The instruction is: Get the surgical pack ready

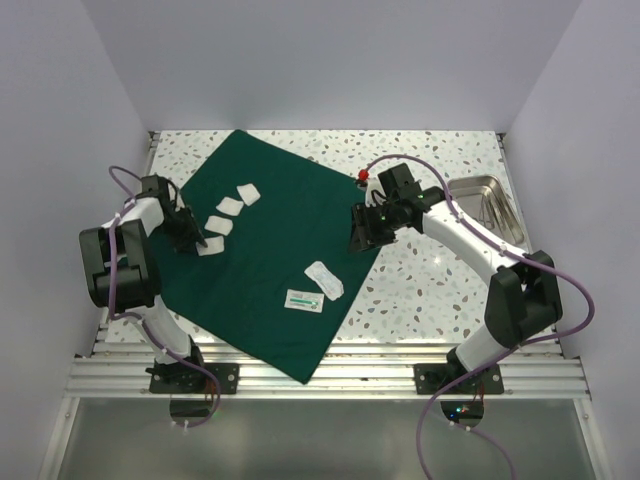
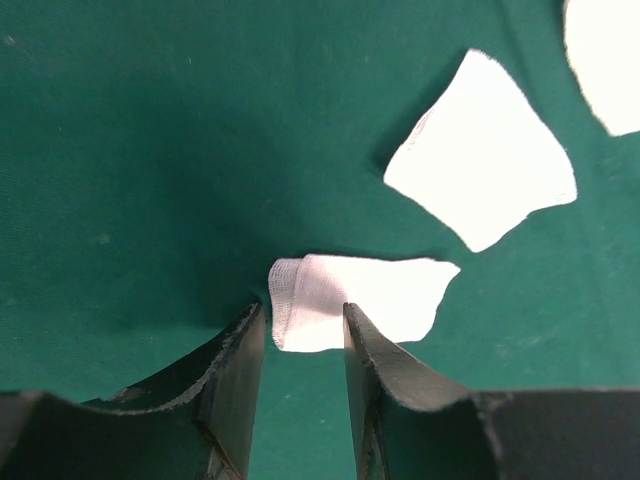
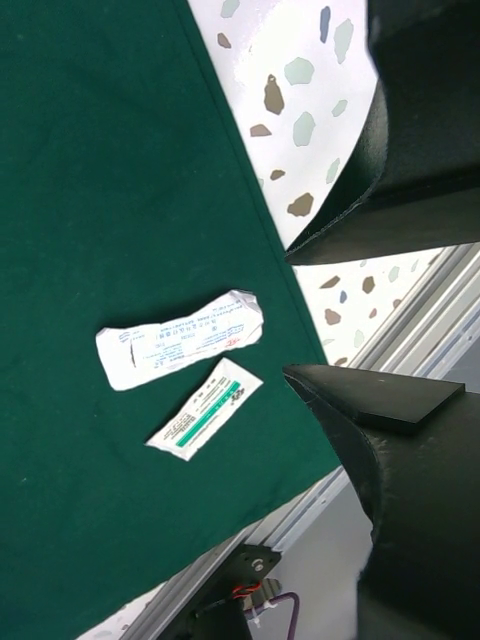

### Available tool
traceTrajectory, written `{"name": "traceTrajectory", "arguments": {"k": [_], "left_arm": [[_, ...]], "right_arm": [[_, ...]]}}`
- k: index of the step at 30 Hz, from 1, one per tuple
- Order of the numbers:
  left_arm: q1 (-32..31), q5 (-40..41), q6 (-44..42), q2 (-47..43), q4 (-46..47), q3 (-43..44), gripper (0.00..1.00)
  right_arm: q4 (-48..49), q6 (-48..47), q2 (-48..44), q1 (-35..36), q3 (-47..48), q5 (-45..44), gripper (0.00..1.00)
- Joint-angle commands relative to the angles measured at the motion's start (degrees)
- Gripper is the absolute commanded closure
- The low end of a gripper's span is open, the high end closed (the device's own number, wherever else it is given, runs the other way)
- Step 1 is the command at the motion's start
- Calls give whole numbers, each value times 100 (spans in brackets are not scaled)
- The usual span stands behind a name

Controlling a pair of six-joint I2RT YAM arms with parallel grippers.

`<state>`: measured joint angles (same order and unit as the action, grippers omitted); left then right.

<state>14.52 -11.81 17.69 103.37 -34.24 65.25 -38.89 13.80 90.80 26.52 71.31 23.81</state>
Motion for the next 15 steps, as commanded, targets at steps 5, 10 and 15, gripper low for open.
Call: {"name": "traceTrajectory", "arguments": {"k": [5,10,15], "left_arm": [[-107,74,-310,-37,102,-145,60],[-204,170,-319,8,207,-197,63],[-283,425,-214,-150,163,-241,70]], "right_arm": [[198,-97,-124,-16,-56,203,52],[233,-79,-133,-16,-82,220,52],[224,-88,-177,-16,-82,168,52]]}}
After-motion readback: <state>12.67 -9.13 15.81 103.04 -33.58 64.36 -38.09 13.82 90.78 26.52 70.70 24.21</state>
